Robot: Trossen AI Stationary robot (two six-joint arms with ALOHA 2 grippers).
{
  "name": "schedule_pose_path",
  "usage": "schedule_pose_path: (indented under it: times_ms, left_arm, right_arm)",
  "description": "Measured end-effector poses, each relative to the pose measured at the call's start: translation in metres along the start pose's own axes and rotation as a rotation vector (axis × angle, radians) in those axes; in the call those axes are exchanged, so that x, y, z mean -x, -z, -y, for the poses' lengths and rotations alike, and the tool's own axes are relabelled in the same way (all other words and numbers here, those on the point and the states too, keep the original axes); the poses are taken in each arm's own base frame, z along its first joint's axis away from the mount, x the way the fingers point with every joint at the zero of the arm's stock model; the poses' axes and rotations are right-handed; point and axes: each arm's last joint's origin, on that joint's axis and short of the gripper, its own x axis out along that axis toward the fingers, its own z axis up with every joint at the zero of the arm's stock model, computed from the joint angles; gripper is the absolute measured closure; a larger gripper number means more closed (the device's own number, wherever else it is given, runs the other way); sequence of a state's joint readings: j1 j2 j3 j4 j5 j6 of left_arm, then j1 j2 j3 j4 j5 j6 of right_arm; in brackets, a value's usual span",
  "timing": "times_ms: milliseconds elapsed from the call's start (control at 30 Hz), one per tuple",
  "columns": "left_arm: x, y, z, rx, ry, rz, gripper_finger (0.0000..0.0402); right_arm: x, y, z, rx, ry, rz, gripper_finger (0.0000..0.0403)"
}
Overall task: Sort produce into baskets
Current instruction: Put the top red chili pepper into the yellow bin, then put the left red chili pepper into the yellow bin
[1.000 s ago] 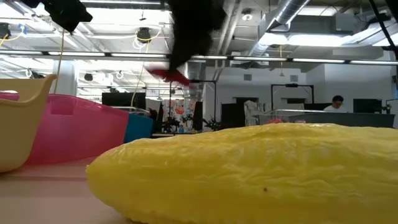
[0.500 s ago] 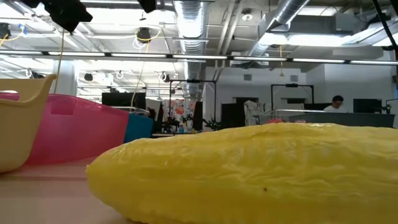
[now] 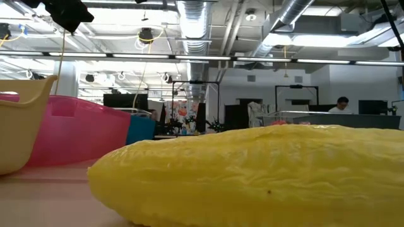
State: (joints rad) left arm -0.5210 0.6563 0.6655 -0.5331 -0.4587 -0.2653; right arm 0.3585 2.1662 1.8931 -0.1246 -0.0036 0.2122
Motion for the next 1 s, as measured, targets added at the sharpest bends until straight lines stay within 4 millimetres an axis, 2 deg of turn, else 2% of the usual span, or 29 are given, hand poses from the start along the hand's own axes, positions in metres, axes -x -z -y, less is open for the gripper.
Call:
schedule_pose_path:
  times_ms: [267,467,567,667,833,1000]
  left_arm:
    - [0.0,0.0,0.0,0.0,0.0,0.0,0.0232]
    - [0.0,0.0,0.0,0.0,0.0,0.0,0.0232]
    - [0.0,0.0,0.0,0.0,0.0,0.0,0.0232]
    - [0.0,0.0,0.0,-0.001,0.0,-0.001,0.0232]
    - [0.0,0.0,0.0,0.0,0.0,0.0,0.0232]
    - [0.0,0.0,0.0,0.0,0.0,0.0,0.0232]
  right_arm:
    - [0.0,-0.001,0.001,0.0,0.001,0.007,0.0244]
    - [0.003,0.001,0.006,-0.004,0.02,-0.04,0.0237]
    - [0.007,0.006,0.008,-0.016,0.043,-0.142,0.0239]
    - [0.012,0.016,0.009,-0.128,0.073,-0.273,0.0241]
    - [0.021,0.039,0.007,-0.42,0.142,-0.52,0.0242]
    - [0.031,0.054,0.003,-0.639,0.281,-0.668,0.0242]
